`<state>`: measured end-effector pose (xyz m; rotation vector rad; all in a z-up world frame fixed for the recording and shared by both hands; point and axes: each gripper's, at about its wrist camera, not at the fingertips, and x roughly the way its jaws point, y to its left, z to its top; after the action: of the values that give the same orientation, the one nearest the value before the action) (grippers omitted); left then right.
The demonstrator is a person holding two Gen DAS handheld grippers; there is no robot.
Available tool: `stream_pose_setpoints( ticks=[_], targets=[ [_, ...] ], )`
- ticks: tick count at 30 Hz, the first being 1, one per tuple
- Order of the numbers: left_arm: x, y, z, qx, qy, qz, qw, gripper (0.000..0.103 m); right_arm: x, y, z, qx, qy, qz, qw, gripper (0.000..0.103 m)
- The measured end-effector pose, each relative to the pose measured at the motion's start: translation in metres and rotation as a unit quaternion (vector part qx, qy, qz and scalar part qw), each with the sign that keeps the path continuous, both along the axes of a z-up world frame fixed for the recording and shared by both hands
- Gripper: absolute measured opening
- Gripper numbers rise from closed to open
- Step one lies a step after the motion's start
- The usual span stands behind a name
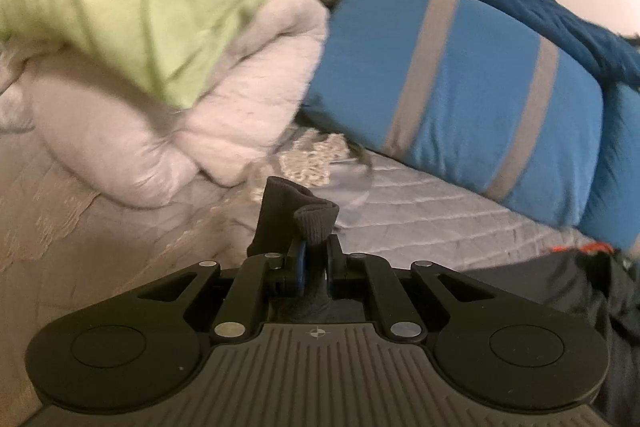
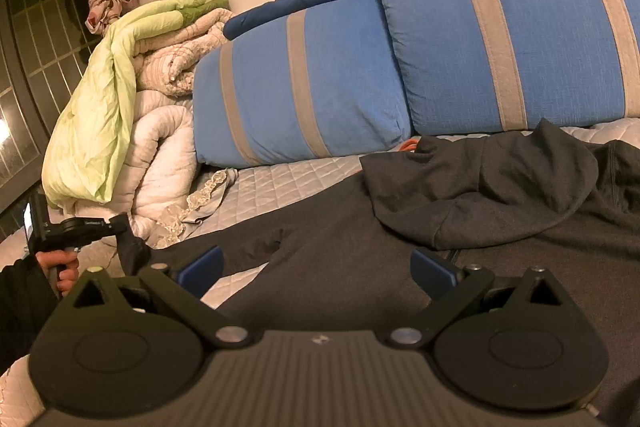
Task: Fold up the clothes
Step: 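Lift the sleeve cuff with the left gripper toward the hoodie body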
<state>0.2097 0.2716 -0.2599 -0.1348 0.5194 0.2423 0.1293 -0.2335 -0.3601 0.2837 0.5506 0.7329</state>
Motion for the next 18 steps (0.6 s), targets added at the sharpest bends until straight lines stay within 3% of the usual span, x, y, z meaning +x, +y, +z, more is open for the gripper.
stream_pose_setpoints(
  ticks=[12, 18],
  targets=[
    [0.016, -0.061, 0.002, 0.109, 0.017, -0.082, 0.9905, 0.010, 0.001, -0.001, 0.001, 0.003, 0.003, 0.002, 1.000, 0.103],
    [0.024, -0.084, 0.000, 0.132, 0.021, -0.110, 0.9849, 0.010, 0.002, 0.000, 0.000, 0.001, 0.006, 0.002, 1.000, 0.103]
  ],
)
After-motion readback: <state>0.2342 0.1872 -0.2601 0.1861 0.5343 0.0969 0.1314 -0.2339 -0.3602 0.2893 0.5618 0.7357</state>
